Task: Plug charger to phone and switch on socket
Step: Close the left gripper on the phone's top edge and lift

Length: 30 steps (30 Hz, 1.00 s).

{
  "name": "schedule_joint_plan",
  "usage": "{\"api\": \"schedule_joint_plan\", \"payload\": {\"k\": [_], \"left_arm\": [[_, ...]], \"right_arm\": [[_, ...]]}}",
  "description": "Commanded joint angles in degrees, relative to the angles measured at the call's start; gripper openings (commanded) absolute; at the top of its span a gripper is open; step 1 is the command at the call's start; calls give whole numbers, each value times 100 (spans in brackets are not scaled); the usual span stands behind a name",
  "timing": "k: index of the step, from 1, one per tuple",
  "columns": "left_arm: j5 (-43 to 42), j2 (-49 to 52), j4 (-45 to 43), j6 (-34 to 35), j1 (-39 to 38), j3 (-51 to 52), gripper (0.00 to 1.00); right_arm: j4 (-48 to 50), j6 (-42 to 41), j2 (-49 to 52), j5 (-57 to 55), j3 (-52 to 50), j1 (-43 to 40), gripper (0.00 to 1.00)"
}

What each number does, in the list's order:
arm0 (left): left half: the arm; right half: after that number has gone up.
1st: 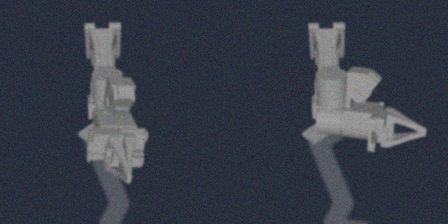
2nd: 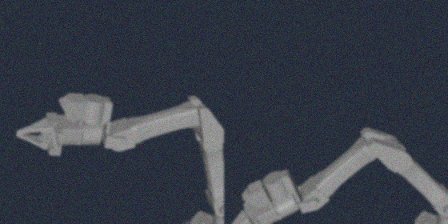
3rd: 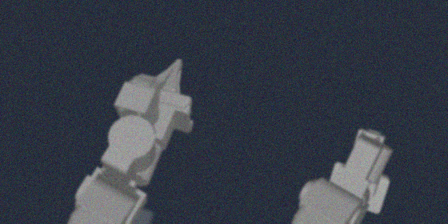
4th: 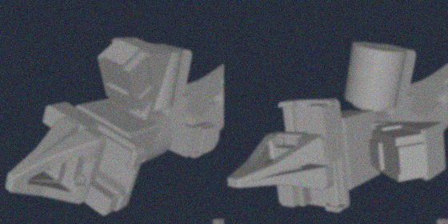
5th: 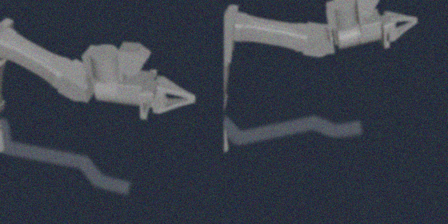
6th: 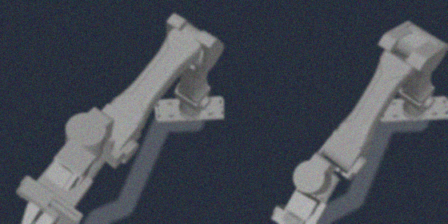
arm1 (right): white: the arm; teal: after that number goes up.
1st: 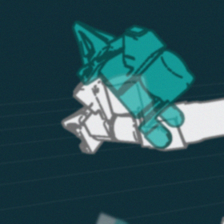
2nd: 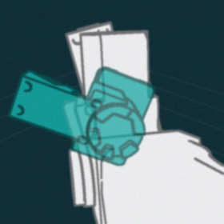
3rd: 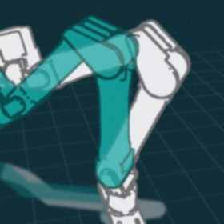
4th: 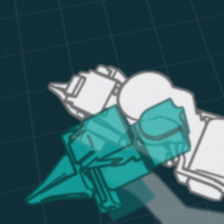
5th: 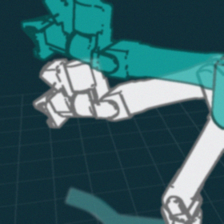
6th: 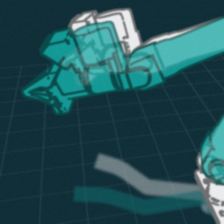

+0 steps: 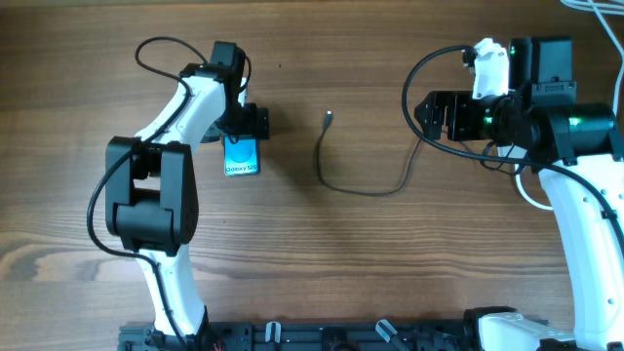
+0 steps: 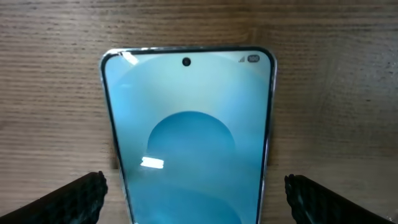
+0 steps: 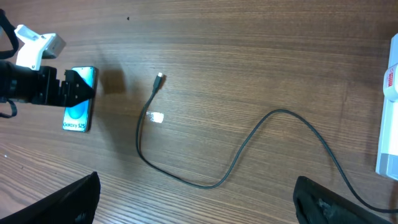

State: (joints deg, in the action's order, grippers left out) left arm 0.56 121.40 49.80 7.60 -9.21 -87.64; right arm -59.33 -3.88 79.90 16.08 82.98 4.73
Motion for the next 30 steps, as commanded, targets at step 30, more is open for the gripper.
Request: {"api": "schedule_joint_plan", "payload": {"k": [30], "left_arm": [[-114, -962, 835, 1163, 37, -743, 61]], "right_arm": [[50, -79, 52, 28, 131, 17, 100]]}}
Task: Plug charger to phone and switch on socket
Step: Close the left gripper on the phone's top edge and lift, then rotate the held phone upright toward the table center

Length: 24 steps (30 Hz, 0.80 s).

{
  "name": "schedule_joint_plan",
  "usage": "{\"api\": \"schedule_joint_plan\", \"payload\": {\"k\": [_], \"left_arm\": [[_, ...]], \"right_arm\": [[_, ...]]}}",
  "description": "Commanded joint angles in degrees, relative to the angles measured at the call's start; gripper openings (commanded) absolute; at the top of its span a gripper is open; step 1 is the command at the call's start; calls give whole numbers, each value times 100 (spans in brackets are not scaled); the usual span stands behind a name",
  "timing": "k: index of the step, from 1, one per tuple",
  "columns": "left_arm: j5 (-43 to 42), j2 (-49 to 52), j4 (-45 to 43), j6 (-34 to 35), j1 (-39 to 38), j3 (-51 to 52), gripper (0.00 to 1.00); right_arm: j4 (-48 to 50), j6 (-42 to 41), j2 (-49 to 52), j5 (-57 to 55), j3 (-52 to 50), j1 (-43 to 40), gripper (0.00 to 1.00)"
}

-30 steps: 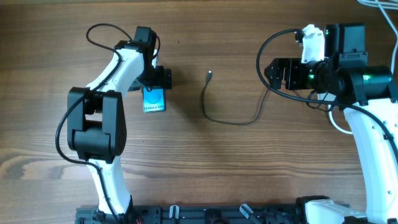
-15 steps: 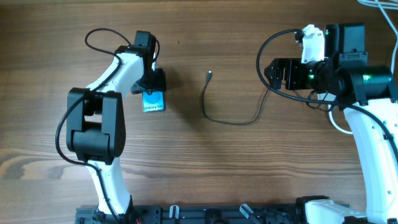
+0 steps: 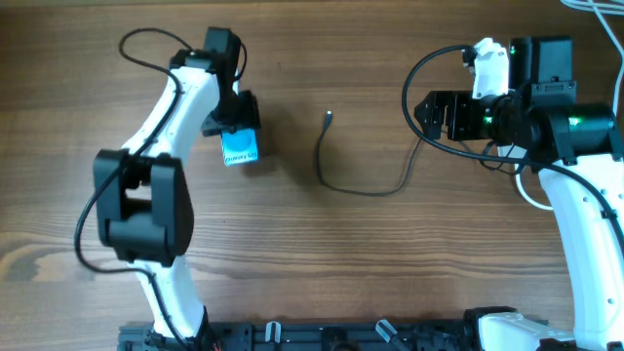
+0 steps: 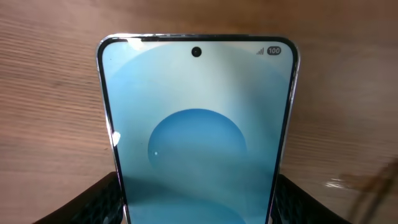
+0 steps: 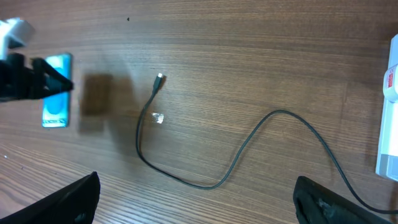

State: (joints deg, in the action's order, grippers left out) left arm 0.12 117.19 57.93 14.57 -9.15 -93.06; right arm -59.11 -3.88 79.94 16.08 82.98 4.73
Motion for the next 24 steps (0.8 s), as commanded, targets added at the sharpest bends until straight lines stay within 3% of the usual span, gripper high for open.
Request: {"api": "schedule_joint_plan", "payload": {"k": [1, 3, 8, 17, 20, 24], "left_arm": [[-70, -664, 22, 708, 31, -201, 55], [-68, -817, 9, 1005, 33, -201, 48], [-72, -1023, -42, 1515, 31, -203, 43], [-332, -1080, -109, 2269, 33, -212, 24], [-428, -1126, -111, 2817, 33, -212, 4], [-1250, -1154, -188, 3322, 103, -212, 4]], "right_arm": [[44, -79, 48, 28, 131, 17, 100], [59, -79, 48, 28, 131, 17, 100], [59, -83, 48, 33, 131, 17, 100], [57, -201, 48, 52, 131, 17, 100], [120, -651, 48, 55, 131, 17, 100], [144, -737, 48, 57, 131, 17, 100]]}}
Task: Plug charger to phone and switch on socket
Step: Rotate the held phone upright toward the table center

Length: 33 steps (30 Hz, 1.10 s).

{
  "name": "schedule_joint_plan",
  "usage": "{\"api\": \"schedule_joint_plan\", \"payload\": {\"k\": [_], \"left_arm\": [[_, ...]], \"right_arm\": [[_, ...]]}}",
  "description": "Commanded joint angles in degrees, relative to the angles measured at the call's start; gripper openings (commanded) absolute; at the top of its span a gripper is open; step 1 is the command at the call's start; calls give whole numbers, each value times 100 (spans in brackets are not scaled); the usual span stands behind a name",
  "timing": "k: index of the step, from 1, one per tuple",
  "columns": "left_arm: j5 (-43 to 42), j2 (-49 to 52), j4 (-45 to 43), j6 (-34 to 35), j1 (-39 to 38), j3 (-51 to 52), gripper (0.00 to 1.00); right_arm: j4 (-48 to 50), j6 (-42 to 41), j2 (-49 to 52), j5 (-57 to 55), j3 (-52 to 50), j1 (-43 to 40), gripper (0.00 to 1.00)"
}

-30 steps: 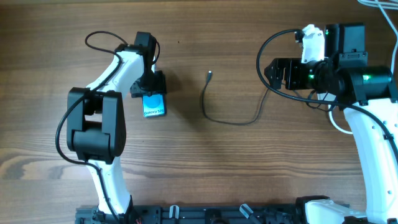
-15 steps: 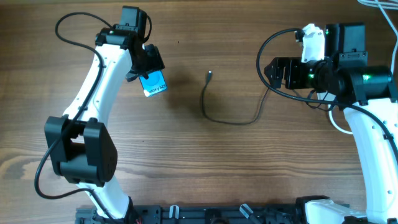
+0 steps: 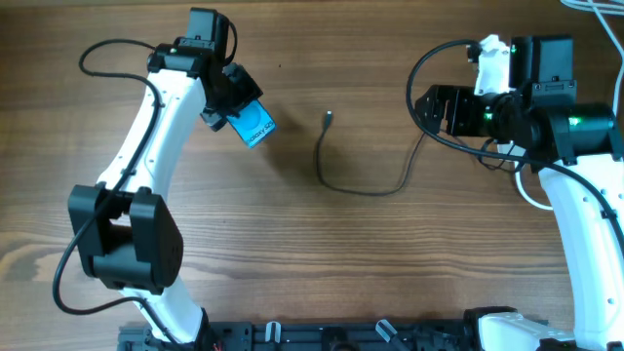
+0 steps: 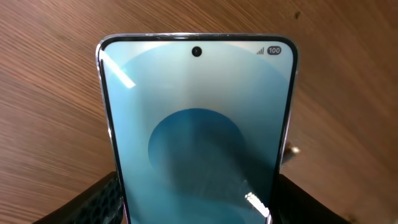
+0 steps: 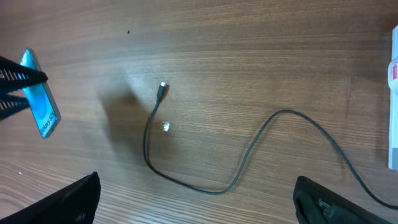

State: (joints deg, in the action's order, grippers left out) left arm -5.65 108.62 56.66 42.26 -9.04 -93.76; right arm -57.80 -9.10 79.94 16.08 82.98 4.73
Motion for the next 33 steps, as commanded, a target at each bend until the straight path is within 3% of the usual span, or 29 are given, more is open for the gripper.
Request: {"api": "schedule_joint_plan", "payload": {"k": [1, 4, 13, 15, 26, 33], "left_arm": [[-1014, -297, -59, 785, 155, -142, 4], [-1926, -297, -46, 964, 424, -140, 4], [-2612, -297, 140, 979, 748, -140, 4], [-2717, -297, 273, 1287, 745, -140, 4], [-5187, -297, 387, 1899, 857, -140, 4], [-6210, -297, 411, 2079, 1038, -140, 4]], "right_arm": [[11, -258, 48, 50, 131, 17, 100], [11, -293, 48, 50, 131, 17, 100], [-7, -308, 48, 52, 131, 17, 100], [-7, -306, 48, 52, 131, 17, 100], [-4, -308, 48, 52, 131, 17, 99], [-4, -310, 48, 52, 131, 17, 100]]}}
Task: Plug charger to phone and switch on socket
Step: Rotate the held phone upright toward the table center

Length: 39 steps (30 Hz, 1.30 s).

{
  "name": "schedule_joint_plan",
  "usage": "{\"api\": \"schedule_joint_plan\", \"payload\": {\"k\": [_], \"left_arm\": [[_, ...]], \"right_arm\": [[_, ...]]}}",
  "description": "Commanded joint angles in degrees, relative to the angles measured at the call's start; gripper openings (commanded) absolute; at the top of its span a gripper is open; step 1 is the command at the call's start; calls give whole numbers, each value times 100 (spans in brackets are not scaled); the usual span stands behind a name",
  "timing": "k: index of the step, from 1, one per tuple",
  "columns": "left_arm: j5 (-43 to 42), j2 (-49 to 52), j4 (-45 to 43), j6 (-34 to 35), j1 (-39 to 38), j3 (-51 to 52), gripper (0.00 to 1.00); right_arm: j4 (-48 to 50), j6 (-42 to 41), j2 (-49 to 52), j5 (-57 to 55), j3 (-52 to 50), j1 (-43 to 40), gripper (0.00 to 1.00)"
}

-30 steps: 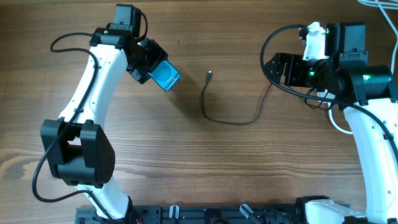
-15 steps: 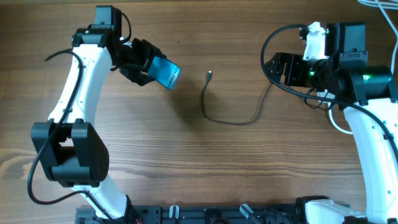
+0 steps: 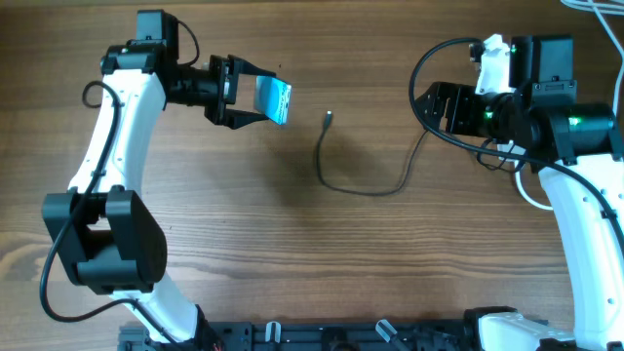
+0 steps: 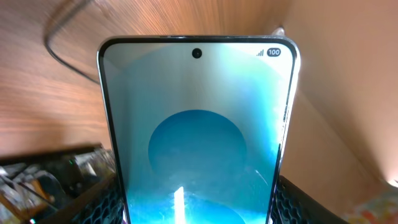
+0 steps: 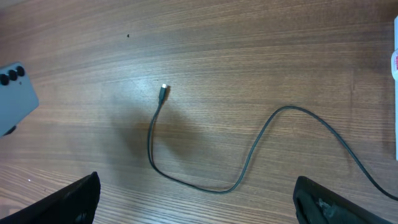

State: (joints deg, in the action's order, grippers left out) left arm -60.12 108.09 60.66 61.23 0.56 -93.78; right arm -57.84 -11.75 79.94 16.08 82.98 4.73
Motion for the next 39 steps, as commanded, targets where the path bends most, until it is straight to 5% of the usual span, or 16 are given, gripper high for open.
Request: {"api": "schedule_joint_plan", "payload": {"k": [1, 4, 39], "left_arm": [[-782, -245, 76, 417, 85, -138, 4], [-782, -245, 138, 863, 85, -138, 4], [-778, -245, 647, 868, 85, -138, 4]], "right_arm": [[-2, -46, 48, 52, 131, 17, 100], [-2, -42, 48, 50, 131, 17, 100], [-7, -39, 48, 48, 129, 17, 100]]}}
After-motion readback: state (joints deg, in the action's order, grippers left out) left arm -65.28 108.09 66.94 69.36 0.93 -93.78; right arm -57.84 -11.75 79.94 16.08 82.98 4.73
